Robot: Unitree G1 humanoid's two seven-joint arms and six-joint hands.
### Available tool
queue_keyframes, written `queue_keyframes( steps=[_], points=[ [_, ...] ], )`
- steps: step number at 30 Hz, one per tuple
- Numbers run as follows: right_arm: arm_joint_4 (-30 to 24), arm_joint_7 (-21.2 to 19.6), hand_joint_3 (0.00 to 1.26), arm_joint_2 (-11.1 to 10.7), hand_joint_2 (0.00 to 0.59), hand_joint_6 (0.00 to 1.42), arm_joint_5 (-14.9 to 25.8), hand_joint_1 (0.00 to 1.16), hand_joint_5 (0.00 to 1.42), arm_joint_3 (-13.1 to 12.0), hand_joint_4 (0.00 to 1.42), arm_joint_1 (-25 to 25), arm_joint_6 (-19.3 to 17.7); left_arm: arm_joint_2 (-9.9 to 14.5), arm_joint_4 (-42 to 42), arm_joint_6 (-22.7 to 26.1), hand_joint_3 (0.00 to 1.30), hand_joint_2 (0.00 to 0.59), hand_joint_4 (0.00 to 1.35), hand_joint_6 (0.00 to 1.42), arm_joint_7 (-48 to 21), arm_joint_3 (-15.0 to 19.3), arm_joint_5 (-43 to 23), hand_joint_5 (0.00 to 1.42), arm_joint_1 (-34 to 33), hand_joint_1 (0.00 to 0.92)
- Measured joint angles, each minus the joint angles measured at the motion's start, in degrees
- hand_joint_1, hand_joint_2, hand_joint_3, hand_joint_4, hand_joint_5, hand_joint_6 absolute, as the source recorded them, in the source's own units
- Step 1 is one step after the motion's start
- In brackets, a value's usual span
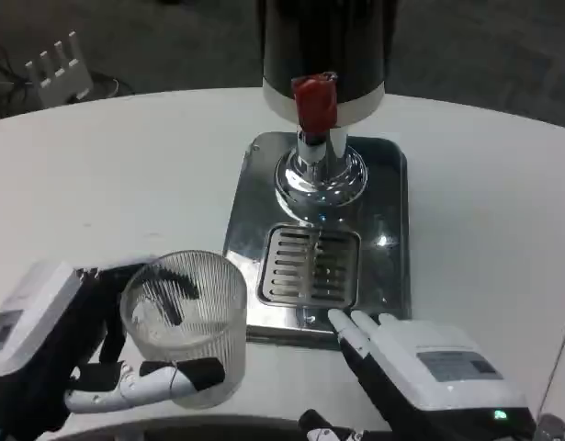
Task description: Grasp the cup under the faucet to collect the drink, then remove the cup.
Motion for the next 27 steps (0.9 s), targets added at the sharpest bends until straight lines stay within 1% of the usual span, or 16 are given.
queue_keyframes(
  steps=[1,8,9,12,16,21,23,27],
  points=[
    [-0.18,0.0,0.0,0.03,0.421,0.0,-0.06,0.31,0.0,-0.06,0.0,0.05,-0.01,-0.73,0.65,0.81,1.03,0.256,1.05,1.38,0.01,-0.84,0.45,1.24,-1.08,0.313],
    [-2.5,0.0,0.0,0.4,0.421,0.0,-0.38,0.31,0.0,-0.98,0.0,2.0,-0.01,-2.57,4.81,2.91,1.03,0.255,1.05,1.38,0.86,-3.93,3.37,1.24,-7.04,0.312],
    [-2.71,0.0,0.0,0.46,0.421,0.0,-0.46,0.31,0.0,-1.2,0.0,2.49,-0.01,-2.91,6.23,3.1,1.03,0.256,1.05,1.38,1.6,-4.86,4.36,1.24,-8.54,0.313],
    [-4.42,0.02,0.0,0.68,0.421,0.0,-0.47,0.31,0.0,-1.8,0.0,3.55,-0.15,-3.52,9.09,3.38,1.03,0.256,1.05,1.38,2.42,-6.03,5.14,1.24,-10.77,0.313],
    [-5.8,0.06,0.0,0.84,0.421,0.0,-0.48,0.31,0.0,-2.62,0.0,4.75,-0.72,-3.67,14.08,4.19,1.03,0.256,1.05,1.38,3.84,-7.88,7.35,1.25,-14.87,0.313],
    [-7.45,0.84,0.0,0.76,0.421,0.0,0.09,0.31,0.0,-4.8,0.0,5.85,-1.61,-3.7,21.21,5.14,1.03,0.256,1.05,1.38,6.64,-10.52,10.55,1.25,-20.83,0.313],
    [-8.8,1.07,0.0,0.8,0.421,0.0,0.39,0.31,0.0,-5.28,0.0,6.23,-2.27,-3.71,24.1,5.65,1.03,0.256,1.05,1.38,7.72,-11.78,11.34,1.25,-23.53,0.313],
    [-8.97,1.32,0.0,1.36,0.421,0.0,0.86,0.31,0.0,-5.74,0.0,6.48,-2.91,-3.69,28.51,5.96,1.03,0.256,1.05,1.38,9.82,-13.94,12.68,1.25,-28.79,0.313]
  ],
)
